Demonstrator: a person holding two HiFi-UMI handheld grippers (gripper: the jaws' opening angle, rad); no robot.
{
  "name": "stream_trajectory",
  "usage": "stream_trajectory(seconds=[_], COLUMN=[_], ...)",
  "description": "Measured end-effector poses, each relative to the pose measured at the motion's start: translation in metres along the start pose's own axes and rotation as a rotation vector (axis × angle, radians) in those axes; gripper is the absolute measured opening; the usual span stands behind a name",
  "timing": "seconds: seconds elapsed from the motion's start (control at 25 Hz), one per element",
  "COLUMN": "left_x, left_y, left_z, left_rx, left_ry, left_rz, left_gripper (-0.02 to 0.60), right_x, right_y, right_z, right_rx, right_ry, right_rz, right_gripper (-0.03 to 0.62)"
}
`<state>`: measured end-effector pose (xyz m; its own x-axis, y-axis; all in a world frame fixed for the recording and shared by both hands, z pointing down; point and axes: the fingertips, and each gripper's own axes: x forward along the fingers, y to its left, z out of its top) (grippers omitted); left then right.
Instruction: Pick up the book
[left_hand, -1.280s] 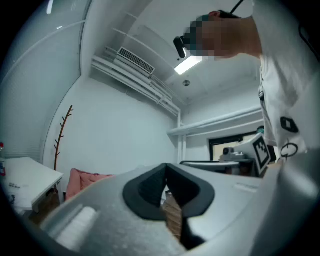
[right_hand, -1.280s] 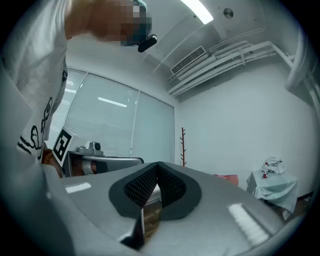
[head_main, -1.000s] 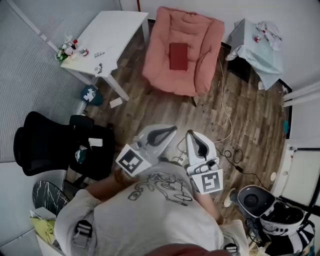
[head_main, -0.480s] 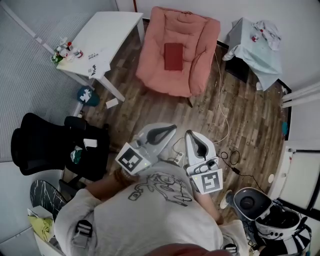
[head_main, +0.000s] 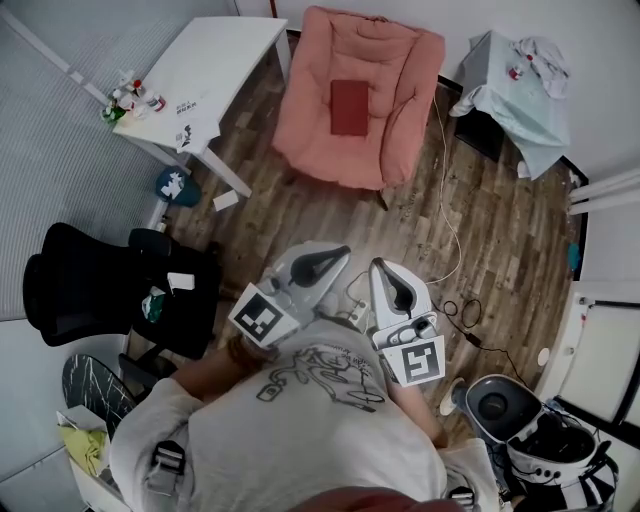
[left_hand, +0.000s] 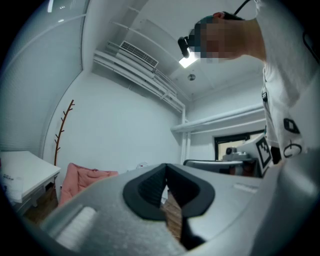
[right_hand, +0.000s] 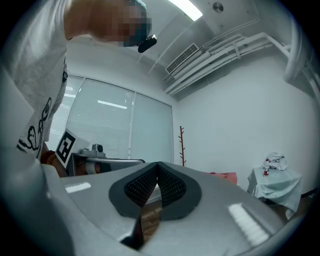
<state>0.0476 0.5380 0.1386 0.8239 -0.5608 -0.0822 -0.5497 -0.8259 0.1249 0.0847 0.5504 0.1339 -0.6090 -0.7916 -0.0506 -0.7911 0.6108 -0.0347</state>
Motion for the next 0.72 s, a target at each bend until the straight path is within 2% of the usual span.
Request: stream_trajectory(seconds=[0.36, 0.72], left_x=[0.014, 0.038], left_y=[0.047, 0.145], left_z=[-0.004, 0.004], left_rx=[-0.005, -0.010], left_ry=[0.007, 0.006], left_rz=[0.004, 0.012], left_gripper=[0.003, 0.003], right_x=[0.045, 0.141], right_y=[-0.016, -0.047], right_z=[-0.007, -0.014], right_rx=[-0.008, -0.021], right_ry=[0.005, 0.016], right_rz=[0.002, 0.012], right_gripper=[0.006, 0.006])
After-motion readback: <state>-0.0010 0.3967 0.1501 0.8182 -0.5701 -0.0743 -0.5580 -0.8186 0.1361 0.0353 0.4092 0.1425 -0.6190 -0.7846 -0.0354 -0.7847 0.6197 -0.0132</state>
